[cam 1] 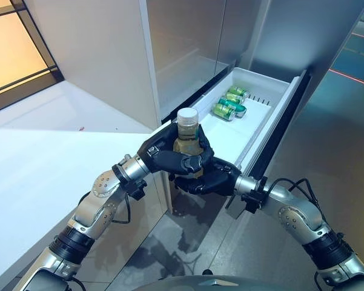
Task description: Put drinks into fridge and close the fridge
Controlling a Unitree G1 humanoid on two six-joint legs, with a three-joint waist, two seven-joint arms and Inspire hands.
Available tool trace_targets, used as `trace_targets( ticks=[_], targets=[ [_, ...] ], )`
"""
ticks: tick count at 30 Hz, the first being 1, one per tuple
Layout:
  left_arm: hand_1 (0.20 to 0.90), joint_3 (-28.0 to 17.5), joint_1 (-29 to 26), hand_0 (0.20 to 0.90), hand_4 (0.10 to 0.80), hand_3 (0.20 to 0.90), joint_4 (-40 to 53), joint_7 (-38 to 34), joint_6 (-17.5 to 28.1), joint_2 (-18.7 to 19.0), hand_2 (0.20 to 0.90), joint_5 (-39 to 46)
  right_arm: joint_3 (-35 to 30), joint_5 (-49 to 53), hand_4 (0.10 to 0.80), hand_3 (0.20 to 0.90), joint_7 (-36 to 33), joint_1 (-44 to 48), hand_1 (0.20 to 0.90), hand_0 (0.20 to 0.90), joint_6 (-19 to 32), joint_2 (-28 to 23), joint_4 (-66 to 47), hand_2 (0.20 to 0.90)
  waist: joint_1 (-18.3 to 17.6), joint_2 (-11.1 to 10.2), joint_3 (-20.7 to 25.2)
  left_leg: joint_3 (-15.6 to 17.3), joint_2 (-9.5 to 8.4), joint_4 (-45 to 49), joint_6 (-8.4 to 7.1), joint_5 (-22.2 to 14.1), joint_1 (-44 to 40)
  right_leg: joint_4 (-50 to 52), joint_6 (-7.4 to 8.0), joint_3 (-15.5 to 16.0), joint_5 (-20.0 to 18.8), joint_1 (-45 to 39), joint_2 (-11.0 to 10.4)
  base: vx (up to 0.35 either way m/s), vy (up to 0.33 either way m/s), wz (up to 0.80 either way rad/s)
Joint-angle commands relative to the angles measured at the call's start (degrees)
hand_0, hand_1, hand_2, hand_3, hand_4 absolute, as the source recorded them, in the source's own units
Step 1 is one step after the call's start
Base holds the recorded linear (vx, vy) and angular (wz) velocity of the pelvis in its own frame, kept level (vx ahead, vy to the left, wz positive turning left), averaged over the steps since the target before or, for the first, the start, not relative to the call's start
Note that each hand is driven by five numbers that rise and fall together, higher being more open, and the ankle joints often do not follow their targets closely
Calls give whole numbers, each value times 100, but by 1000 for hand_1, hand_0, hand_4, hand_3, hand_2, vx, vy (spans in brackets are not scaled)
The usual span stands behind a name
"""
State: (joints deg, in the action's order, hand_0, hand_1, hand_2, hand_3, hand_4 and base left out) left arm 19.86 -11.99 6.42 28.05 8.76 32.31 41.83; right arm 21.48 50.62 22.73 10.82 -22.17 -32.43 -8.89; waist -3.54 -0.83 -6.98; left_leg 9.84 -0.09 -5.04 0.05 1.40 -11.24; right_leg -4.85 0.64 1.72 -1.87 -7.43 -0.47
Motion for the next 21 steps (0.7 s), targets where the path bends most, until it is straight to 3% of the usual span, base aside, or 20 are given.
trace_targets(
  ticks=[1,3,4,5,6,13,21],
  targets=[
    [300,411,-1099,300,100,200,561,403,1267,-895,300,132,-447,467,100,200,-584,620,300,300,1494,1233,-536,300,-29,18,426,-547,-96,14,114,-360,218,365,249,353,400,66,95,0,0,0],
    [300,383,-1103,300,100,200,615,394,1331,-858,300,21,-534,98,100,200,-759,669,300,300,1711,1153,-542,300,-35,21,428,-548,-97,10,120,-362,218,363,240,347,401,69,99,0,0,0],
    [375,320,-1116,375,188,288,703,362,1390,-790,375,-123,-760,-297,100,200,-1091,784,300,300,1802,973,-545,300,-43,26,424,-551,-96,10,121,-370,213,372,230,336,403,70,104,0,0,0],
    [582,315,-1117,582,429,529,708,354,1399,-786,582,-143,-776,-307,100,200,-1113,795,300,300,1798,961,-542,300,-42,26,422,-551,-95,10,121,-372,211,373,229,334,405,69,104,0,0,0],
    [900,267,-1120,900,800,900,768,265,1459,-757,900,-250,-915,-477,100,200,-1292,867,300,300,1849,853,-531,300,-40,25,420,-551,-94,12,123,-381,209,372,224,334,409,62,108,0,0,0],
    [900,110,-1102,900,800,900,787,-252,1206,-781,900,-266,-1440,-1244,100,200,-2097,1429,300,300,1860,352,-208,300,-2,-8,390,-596,-97,35,116,-410,205,421,195,340,442,52,120,7,0,0],
    [900,165,-370,900,800,900,148,-360,240,-968,900,350,-1864,-1513,100,200,-2868,2553,300,300,1463,-726,1183,300,223,-132,369,-667,-97,138,83,-425,295,489,102,489,471,76,113,30,-4,5]
  ],
)
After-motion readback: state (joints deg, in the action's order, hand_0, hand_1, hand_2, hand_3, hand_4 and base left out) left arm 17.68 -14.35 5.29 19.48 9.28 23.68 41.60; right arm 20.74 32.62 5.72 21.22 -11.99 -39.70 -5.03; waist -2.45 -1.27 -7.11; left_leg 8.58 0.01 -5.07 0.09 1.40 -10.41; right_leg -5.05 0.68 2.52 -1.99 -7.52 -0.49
